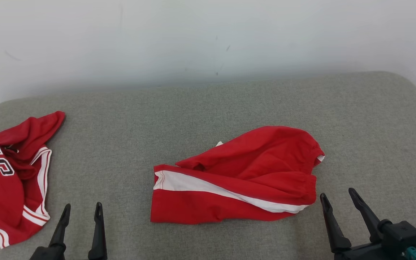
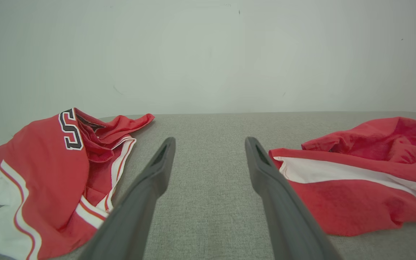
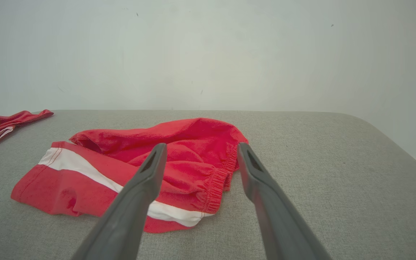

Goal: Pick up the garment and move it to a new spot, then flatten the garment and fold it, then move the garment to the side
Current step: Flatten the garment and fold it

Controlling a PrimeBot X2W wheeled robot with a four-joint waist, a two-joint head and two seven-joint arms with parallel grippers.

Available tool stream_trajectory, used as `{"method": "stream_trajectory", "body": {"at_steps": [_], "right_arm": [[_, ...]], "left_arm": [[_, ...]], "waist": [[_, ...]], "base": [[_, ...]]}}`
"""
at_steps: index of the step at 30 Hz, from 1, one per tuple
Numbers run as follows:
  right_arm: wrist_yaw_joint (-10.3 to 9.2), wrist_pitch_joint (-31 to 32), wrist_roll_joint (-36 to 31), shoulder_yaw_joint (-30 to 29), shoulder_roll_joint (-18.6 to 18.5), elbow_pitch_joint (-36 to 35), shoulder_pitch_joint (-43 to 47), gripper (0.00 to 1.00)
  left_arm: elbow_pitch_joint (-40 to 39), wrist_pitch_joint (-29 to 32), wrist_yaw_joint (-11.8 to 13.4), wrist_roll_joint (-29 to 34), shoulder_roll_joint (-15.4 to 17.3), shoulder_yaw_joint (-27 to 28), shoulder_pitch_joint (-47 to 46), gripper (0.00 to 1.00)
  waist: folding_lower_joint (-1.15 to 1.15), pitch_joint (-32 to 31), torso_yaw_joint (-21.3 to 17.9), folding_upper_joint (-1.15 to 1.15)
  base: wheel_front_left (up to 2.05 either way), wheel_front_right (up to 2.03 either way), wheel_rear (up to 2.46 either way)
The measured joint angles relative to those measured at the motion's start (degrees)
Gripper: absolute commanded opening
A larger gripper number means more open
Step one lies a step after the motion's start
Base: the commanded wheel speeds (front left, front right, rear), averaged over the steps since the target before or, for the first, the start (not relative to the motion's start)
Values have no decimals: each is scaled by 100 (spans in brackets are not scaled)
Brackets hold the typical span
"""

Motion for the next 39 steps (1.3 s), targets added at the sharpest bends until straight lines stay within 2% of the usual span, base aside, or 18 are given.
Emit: {"method": "stream_trajectory", "body": {"at_steps": [4, 7, 16, 19, 25, 32, 34, 35, 36, 39], "right_arm": [[0, 1, 9, 3, 2, 1, 0, 100], [0, 5, 44, 19, 1, 1, -3, 100], [0, -8, 99, 154, -37, 30, -159, 100], [0, -60, 114, 192, -42, 70, -237, 100], [0, -211, 172, 201, -29, 202, -373, 100], [0, -322, 232, 199, -16, 342, -501, 100], [0, -361, 248, 194, -18, 375, -525, 100], [0, -367, 256, 192, -16, 396, -526, 100], [0, -369, 258, 192, -16, 411, -530, 100], [0, -410, 297, 193, -20, 456, -568, 100]], "left_arm": [[-2, 58, -34, -27, 11, -35, -20, 100], [-8, 257, -180, -114, -1, -171, -97, 100], [287, 1306, -928, -406, -77, -799, -1031, 100], [587, 1602, -1081, -558, -123, -857, -1336, 100], [1259, 1968, -1284, -770, -119, -840, -1799, 100], [1690, 1970, -1381, -798, -123, -853, -2108, 100], [1727, 1942, -1386, -786, -120, -868, -2167, 71], [1736, 1893, -1386, -758, -120, -868, -2192, 33], [1747, 1885, -1386, -760, -122, -867, -2215, 0], [1816, 1902, -1385, -778, -126, -867, -2243, 0]], "waist": [[0, 5, 7, 0], [0, 34, 9, 0], [0, 258, -103, 0], [0, 364, -199, 0], [1, 615, -421, 0], [1, 887, -626, 0], [1, 941, -660, 0], [1, 962, -673, 0], [1, 979, -682, 0], [1, 1011, -690, 0]], "base": [[0, 0, 0], [0, 0, 0], [0, 0, 0], [0, 0, 0], [0, 0, 0], [0, 0, 0], [0, 0, 0], [0, 0, 0], [0, 0, 0], [0, 0, 0]]}}
